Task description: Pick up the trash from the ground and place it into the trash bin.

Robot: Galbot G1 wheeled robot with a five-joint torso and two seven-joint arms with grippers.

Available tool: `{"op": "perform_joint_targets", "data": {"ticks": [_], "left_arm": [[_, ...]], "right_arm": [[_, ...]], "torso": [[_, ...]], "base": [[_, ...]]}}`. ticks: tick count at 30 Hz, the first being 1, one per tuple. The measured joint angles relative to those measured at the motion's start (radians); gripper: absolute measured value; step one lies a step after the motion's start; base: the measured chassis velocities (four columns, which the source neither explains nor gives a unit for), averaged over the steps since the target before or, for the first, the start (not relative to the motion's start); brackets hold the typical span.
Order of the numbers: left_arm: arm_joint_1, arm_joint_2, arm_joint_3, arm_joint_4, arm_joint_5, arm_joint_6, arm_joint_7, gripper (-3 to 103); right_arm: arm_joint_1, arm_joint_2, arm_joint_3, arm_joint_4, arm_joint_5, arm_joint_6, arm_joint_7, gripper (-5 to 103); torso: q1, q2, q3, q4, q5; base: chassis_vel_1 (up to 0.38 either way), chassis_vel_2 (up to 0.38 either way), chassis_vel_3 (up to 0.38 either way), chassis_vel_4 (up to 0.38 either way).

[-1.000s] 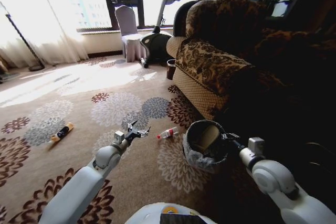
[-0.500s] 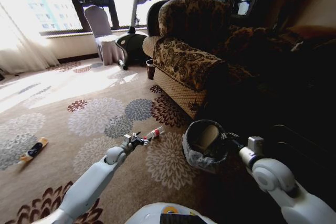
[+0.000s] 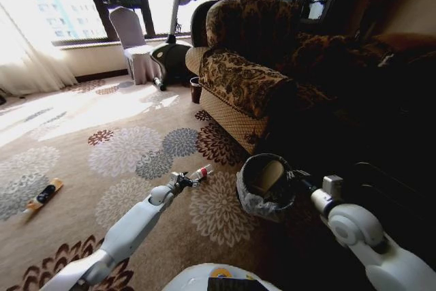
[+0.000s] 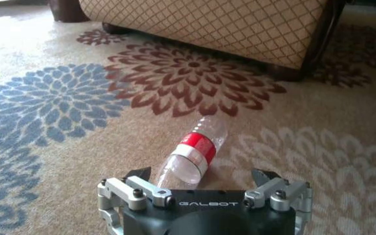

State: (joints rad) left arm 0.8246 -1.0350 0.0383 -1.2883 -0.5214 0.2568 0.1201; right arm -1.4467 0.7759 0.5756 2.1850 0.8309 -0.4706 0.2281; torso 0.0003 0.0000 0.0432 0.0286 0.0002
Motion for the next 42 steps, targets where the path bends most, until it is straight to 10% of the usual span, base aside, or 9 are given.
{"op": "perform_joint_targets", "data": {"ticks": [42], "left_arm": [[0.020,-0.015,-0.008,-0.012,0.025,-0.004,0.019,100]], "right_arm": [[-0.060,0.050,0.009,0.034,-0.019,-0.040,-0.021,2]], "torso": [[0.000,0.000,0.000,0.0001,-0.0003]], "base": [[-0.018,0.015,0.021,-0.017]]}}
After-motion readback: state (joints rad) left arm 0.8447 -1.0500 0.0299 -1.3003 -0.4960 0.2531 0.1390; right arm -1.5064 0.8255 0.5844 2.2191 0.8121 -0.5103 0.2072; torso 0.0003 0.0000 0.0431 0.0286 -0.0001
